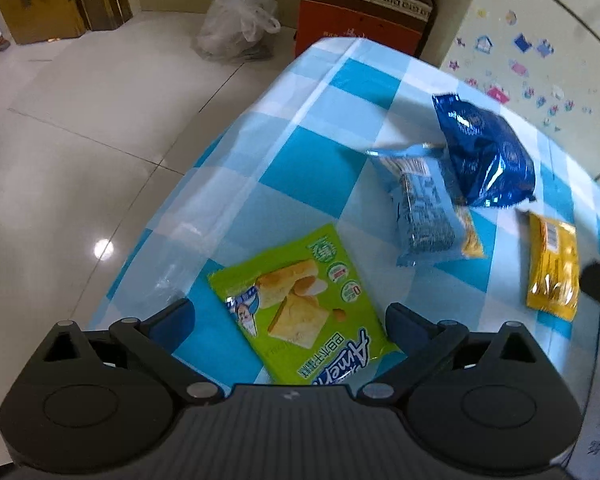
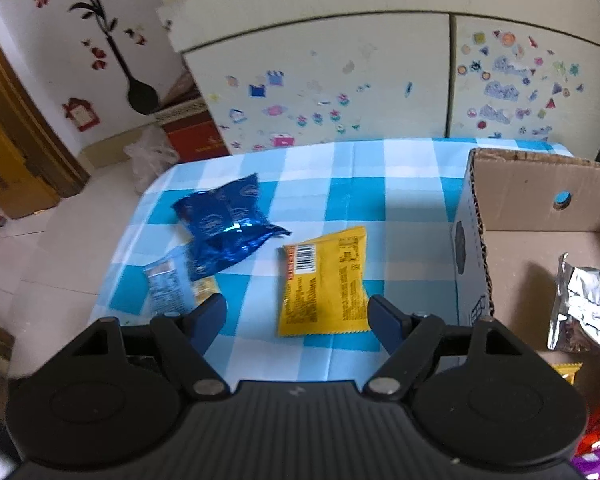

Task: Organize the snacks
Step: 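Close the left gripper on the green cracker packet while the right gripper grasps the yellow packet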

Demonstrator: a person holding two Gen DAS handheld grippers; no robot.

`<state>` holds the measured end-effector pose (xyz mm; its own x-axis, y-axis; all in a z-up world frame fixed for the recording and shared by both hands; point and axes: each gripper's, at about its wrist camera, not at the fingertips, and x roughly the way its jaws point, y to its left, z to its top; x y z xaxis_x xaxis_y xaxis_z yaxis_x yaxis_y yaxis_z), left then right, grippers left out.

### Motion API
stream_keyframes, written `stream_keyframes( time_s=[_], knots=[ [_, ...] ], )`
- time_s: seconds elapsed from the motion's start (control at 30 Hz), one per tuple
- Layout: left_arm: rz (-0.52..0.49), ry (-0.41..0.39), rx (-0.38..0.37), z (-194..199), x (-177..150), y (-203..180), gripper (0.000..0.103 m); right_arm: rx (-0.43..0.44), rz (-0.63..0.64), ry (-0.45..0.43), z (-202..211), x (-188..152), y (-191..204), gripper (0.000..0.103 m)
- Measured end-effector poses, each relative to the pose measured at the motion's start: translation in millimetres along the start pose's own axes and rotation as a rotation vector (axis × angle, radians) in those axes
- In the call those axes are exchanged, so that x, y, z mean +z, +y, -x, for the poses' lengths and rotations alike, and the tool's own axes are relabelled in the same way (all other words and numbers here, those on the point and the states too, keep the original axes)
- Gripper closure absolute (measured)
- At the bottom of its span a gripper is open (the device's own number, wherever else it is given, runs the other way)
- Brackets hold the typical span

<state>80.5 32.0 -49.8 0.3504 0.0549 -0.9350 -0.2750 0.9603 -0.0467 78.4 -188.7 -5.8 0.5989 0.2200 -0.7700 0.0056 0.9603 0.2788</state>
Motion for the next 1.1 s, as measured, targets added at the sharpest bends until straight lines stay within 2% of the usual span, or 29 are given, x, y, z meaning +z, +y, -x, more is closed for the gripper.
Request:
stream_keyframes(
  time_s=[0.33, 0.83, 0.87, 1.0, 1.07, 1.1],
  knots=[
    [-0.008, 0.008, 0.017, 1, -2, -1, 0.000, -0.095, 0.048, 0.038, -39, 1, 4, 0.025],
    [0.001, 0.008, 0.020, -2, 0, -1, 0.000, -0.144, 0.094, 0.022, -62, 1, 7, 0.025],
    [-0.001, 0.006, 0.019, -1, 0, -1, 0.000, -0.151, 0.102, 0.020, -62, 1, 8, 0.026],
    [-0.011, -0.008, 0.015, -1, 0, -1, 0.000, -0.173, 0.146, 0.001, -61, -2, 11, 0.042],
    [-0.013, -0.016, 0.011, 1, 0, -1, 0.004, -0.174, 0.148, 0.002, -60, -1, 11, 0.045],
    [-0.012, -0.024, 0.009, 3, 0, -1, 0.009, -0.175, 0.151, 0.001, -60, -2, 11, 0.047]
  ],
)
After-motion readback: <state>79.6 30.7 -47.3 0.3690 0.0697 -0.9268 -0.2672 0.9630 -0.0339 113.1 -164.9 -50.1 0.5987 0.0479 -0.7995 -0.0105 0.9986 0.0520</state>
